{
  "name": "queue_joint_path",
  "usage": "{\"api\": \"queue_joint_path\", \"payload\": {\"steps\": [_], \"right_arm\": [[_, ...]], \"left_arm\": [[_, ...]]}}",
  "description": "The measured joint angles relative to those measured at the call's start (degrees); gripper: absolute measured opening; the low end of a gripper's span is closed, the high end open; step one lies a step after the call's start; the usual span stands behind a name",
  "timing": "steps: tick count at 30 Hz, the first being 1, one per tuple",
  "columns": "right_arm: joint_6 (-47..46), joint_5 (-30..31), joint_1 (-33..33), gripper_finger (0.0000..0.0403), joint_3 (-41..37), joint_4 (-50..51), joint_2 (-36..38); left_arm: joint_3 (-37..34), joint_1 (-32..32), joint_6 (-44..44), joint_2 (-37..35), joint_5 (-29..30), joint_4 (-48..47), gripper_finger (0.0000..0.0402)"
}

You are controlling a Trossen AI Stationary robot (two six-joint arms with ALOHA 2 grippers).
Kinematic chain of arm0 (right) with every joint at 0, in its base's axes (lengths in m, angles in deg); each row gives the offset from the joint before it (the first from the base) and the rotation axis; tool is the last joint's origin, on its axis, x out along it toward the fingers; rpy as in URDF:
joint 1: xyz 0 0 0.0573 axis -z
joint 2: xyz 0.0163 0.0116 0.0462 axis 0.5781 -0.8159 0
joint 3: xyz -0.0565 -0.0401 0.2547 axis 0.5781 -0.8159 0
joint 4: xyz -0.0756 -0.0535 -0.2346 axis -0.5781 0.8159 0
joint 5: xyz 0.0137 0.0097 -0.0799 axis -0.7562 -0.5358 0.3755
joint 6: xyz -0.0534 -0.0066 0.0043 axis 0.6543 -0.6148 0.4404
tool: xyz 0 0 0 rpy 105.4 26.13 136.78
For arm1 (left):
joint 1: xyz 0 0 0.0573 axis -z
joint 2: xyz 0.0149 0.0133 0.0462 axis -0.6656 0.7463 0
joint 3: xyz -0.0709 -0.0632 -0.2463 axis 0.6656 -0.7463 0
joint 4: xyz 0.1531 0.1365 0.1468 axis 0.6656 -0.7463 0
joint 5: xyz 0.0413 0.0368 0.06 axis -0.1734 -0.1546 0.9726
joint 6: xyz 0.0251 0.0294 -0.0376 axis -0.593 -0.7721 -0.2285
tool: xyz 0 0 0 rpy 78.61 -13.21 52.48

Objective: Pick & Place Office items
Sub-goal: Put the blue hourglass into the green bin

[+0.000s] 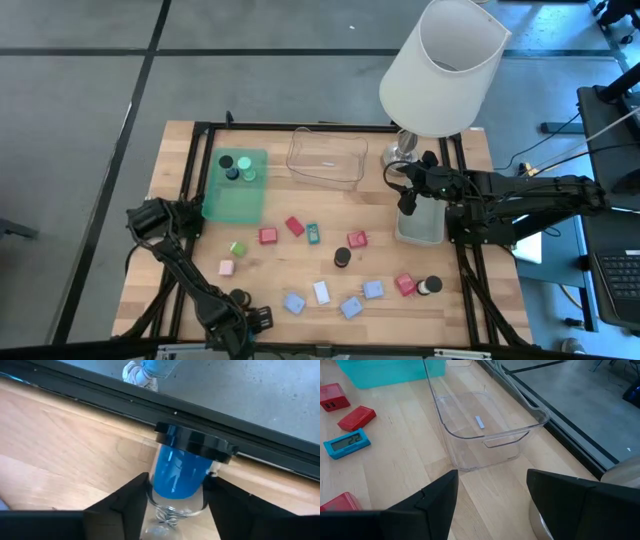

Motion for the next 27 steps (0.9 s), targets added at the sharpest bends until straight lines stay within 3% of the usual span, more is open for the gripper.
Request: {"api": "queue_joint_path", "payload": {"steps": [4,7,20,27], "right_arm": [[0.00,-0.01,0.00,0.0242,0.00,0.00,-0.01],[0.00,0.00,0.00,0.0242,0.00,-0.01,-0.01],[0.00,0.00,0.00,0.0242,0.00,-0.01,-0.01],[0.00,0.00,0.02,0.0242,0.00,-0.01,-0.01]], "left_arm": [[0.00,0.02,3.42,-0.05,2.52,0.22,0.0167],[-0.13,-0.08,5.32,-0.81,8.13,0.69,0.0167],[-0.13,-4.33,9.18,-13.39,48.40,8.05,0.0169],[-0.13,-11.43,19.83,-16.95,53.50,10.12,0.0169]]}}
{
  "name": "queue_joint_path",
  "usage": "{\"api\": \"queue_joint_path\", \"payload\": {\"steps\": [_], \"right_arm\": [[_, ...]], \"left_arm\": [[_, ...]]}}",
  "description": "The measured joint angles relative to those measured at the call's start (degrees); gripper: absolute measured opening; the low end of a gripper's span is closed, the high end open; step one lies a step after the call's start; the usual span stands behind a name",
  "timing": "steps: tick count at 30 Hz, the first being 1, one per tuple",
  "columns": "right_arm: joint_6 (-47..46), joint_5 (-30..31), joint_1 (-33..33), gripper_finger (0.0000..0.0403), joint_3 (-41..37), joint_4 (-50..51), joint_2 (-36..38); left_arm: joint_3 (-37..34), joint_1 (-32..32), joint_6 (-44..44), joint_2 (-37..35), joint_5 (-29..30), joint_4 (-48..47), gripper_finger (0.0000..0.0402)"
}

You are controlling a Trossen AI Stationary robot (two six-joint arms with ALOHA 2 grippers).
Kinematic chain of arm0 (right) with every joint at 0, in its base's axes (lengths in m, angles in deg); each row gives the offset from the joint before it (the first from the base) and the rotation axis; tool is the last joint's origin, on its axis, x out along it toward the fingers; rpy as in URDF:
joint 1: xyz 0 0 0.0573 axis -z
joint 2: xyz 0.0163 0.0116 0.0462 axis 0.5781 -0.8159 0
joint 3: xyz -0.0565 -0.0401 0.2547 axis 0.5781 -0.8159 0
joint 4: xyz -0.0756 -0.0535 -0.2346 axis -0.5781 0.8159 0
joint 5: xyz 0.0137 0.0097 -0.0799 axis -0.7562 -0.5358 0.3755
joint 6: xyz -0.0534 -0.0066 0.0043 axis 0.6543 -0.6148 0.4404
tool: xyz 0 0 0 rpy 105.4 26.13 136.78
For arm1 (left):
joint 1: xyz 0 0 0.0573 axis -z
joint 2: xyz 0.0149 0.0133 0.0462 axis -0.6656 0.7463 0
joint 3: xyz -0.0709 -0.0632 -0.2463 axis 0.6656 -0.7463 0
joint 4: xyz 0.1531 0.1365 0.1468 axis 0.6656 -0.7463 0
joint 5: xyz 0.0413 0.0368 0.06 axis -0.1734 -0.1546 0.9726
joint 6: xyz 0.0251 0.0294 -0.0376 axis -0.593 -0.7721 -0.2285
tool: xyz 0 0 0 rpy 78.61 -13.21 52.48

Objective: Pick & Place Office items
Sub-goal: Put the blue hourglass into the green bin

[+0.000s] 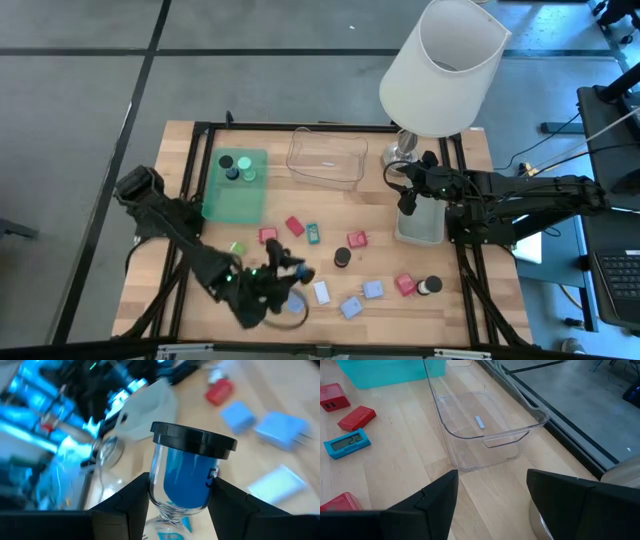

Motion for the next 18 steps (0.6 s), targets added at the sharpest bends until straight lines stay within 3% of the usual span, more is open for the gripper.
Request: {"api": "queue_joint_path", "payload": {"steps": [4,8,11,14,18], "right_arm": [[0.47,0.06,0.00,0.0242,0.00,-0.01,0.00],[6.87,1.11,0.09,0.0242,0.00,-0.55,0.00],[5.40,1.65,0.09,0.0242,0.00,-1.36,0.02],[-2.95,1.47,0.09,0.0242,0.00,-2.18,0.02],[-22.69,-2.35,0.09,0.0242,0.00,-3.26,0.02]], "left_arm": [[0.00,-5.13,5.20,-0.21,-1.96,-0.02,0.0170],[0.00,-10.14,8.27,-0.21,-6.79,-0.01,0.0170],[0.00,-12.93,9.79,-0.21,-9.18,0.02,0.0170],[0.00,-14.74,9.91,-0.21,-11.67,0.26,0.0170],[-1.62,-16.53,8.29,-0.27,-14.89,4.89,0.0170]]}}
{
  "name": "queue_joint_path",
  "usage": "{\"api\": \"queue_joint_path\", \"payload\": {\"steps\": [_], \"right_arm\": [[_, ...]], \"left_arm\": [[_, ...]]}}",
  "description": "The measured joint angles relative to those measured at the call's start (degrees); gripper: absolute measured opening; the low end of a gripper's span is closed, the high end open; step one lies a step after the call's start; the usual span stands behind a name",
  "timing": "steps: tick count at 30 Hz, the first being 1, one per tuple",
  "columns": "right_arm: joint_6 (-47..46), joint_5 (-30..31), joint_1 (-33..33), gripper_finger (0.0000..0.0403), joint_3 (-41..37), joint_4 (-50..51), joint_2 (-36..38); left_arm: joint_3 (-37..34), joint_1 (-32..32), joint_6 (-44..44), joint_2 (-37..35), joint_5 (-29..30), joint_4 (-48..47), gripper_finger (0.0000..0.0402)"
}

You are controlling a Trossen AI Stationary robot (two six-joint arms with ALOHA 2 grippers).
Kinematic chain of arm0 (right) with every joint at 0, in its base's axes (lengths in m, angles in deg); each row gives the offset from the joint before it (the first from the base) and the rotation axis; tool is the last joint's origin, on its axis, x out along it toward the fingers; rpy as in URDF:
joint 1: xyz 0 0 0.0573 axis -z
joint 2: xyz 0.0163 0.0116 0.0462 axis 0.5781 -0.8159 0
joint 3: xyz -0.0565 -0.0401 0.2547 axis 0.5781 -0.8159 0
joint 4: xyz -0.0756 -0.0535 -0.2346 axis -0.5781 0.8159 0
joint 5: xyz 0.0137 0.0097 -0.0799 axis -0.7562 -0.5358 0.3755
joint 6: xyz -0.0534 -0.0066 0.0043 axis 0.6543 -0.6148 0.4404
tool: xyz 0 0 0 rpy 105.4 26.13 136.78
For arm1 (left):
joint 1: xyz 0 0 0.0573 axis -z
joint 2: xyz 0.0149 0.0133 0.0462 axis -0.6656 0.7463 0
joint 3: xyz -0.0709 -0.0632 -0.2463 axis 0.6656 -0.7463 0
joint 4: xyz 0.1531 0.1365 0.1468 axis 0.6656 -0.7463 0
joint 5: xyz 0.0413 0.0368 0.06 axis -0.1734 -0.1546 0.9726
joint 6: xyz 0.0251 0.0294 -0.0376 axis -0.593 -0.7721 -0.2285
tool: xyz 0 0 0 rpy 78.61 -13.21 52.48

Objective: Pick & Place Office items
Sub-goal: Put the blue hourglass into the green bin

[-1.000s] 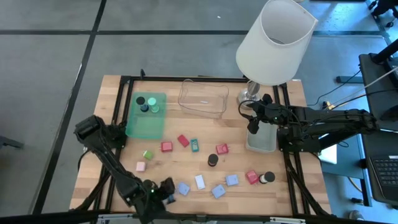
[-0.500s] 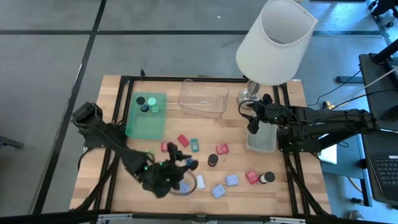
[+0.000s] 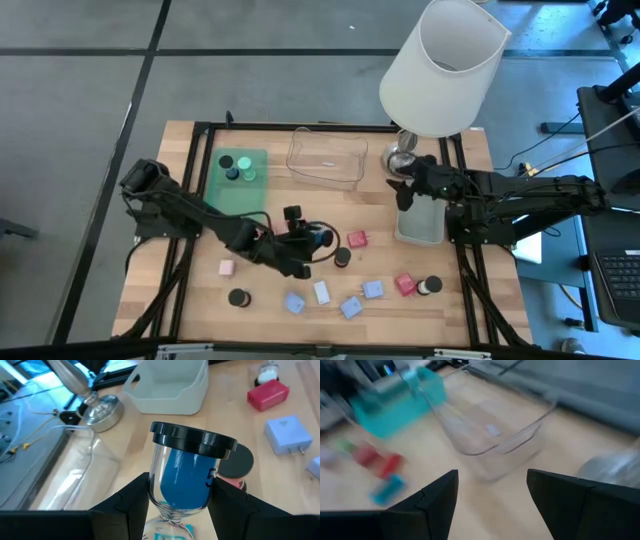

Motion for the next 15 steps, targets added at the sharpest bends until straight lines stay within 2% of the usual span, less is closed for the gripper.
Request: {"api": "queue_joint_path", "payload": {"steps": [2,8,11,15], "right_arm": [[-8.39,-1.79,-0.02,0.0242,0.00,-0.42,0.00],[-17.12,1.45,0.00,0.0242,0.00,-0.97,0.00],[-19.50,2.87,0.00,0.0242,0.00,-1.04,0.00],[-17.66,3.81,0.00,0.0242,0.00,-1.27,-0.04]], "left_arm": [[-1.03,-1.02,-1.58,0.00,-2.13,2.48,0.0170],[-4.70,-6.03,-4.86,0.00,-5.47,12.20,0.0170],[-4.80,-8.98,-4.59,0.00,-5.30,13.26,0.0170],[-4.89,-12.77,-3.73,0.00,-4.59,14.73,0.0170]]}}
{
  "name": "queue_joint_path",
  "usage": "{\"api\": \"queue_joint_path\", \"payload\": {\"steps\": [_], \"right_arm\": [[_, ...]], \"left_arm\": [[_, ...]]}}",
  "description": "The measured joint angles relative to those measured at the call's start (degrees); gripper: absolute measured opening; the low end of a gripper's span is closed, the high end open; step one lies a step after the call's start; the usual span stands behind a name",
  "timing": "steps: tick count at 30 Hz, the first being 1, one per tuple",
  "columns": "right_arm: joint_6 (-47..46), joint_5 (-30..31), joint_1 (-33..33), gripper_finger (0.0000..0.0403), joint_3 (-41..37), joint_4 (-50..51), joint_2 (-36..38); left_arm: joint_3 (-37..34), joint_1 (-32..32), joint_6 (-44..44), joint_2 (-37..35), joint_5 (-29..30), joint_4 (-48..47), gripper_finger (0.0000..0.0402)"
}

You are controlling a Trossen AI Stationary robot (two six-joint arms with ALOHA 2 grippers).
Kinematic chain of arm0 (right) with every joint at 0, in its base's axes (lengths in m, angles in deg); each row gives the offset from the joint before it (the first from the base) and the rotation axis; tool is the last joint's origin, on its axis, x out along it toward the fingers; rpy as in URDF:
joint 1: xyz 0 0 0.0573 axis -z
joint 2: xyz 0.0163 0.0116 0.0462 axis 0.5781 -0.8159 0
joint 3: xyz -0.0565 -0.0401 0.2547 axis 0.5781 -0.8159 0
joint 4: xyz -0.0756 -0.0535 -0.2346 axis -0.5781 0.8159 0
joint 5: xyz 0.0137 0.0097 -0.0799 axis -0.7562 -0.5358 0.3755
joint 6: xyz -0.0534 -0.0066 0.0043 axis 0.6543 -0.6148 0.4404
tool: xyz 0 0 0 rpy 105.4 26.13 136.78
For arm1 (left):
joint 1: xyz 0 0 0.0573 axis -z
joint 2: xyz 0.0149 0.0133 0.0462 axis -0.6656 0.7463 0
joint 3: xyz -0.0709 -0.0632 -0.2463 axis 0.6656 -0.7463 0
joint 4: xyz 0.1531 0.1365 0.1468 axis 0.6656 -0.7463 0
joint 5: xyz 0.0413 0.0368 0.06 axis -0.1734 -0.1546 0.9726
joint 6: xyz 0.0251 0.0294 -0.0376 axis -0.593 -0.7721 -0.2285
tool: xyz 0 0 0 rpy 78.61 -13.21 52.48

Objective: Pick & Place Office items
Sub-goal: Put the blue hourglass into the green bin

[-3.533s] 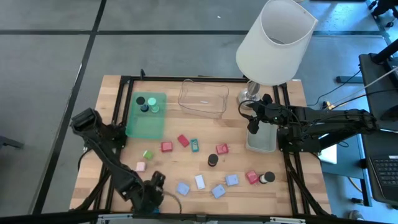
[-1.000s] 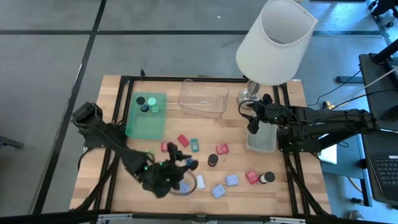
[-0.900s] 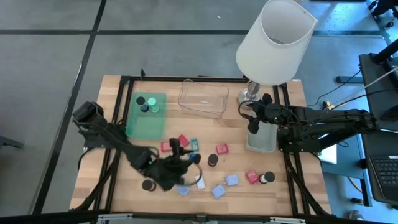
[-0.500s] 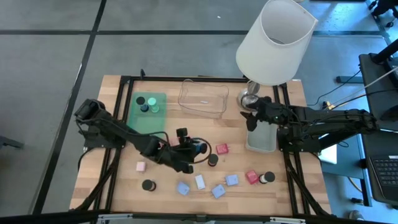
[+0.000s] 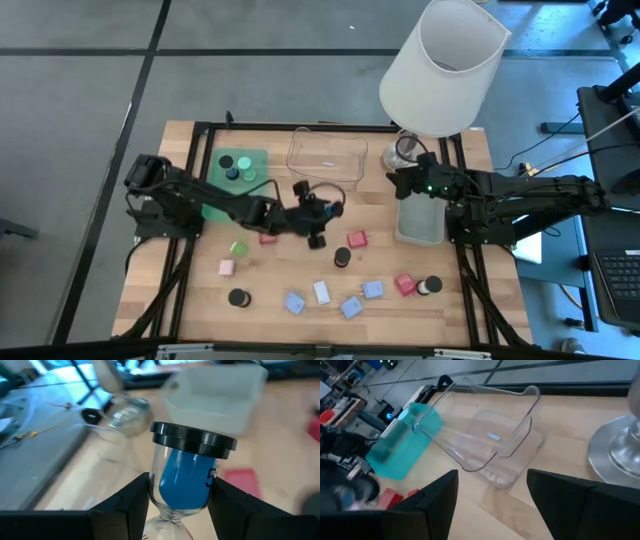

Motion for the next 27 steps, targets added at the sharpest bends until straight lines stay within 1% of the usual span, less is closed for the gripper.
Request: {"api": "queue_joint_path", "payload": {"steps": [2,4,7,8,10,13,15,18,21,24,27], "right_arm": [[3.12,-2.07,0.00,0.0242,0.00,-1.81,-0.40],[8.33,-7.79,-0.11,0.0242,-0.02,-5.14,-0.82],[16.34,-20.03,-2.07,0.0242,0.00,-14.75,-2.95],[18.57,-22.97,-3.05,0.0242,0.00,-19.05,-4.20],[23.08,-26.10,-5.23,0.0242,0.00,-27.64,-6.93],[28.29,-26.82,-7.70,0.0242,0.00,-38.20,-12.06],[31.86,-26.82,-8.66,0.0242,0.00,-43.01,-15.31],[38.66,-26.19,-10.01,0.0242,0.00,-45.63,-18.81],[45.05,-22.80,-11.31,0.0242,0.00,-45.69,-20.42],[47.85,-20.91,-12.03,0.0250,0.00,-45.92,-20.81],[48.09,-19.16,-12.35,0.0268,0.00,-45.93,-20.81]], "left_arm": [[0.00,-1.18,-1.02,0.00,0.83,1.45,0.0170],[0.00,-1.95,-2.23,0.00,0.72,2.11,0.0170],[0.00,-2.74,-2.79,0.00,0.38,2.34,0.0170],[0.00,-2.97,-2.79,0.00,-0.25,2.35,0.0170],[0.00,-3.39,-2.76,0.00,-3.57,2.67,0.0171],[0.00,-4.05,-1.42,0.00,-11.03,2.72,0.0171],[0.00,-4.25,-0.87,0.00,-14.19,2.70,0.0171],[0.00,-4.29,-0.87,0.00,-14.45,2.82,0.0171],[0.00,-4.30,-0.85,0.00,-13.83,3.98,0.0171],[0.00,-4.30,-0.85,0.02,-14.16,4.72,0.0171],[0.00,-4.31,-0.85,0.04,-14.20,6.01,0.0171]]}}
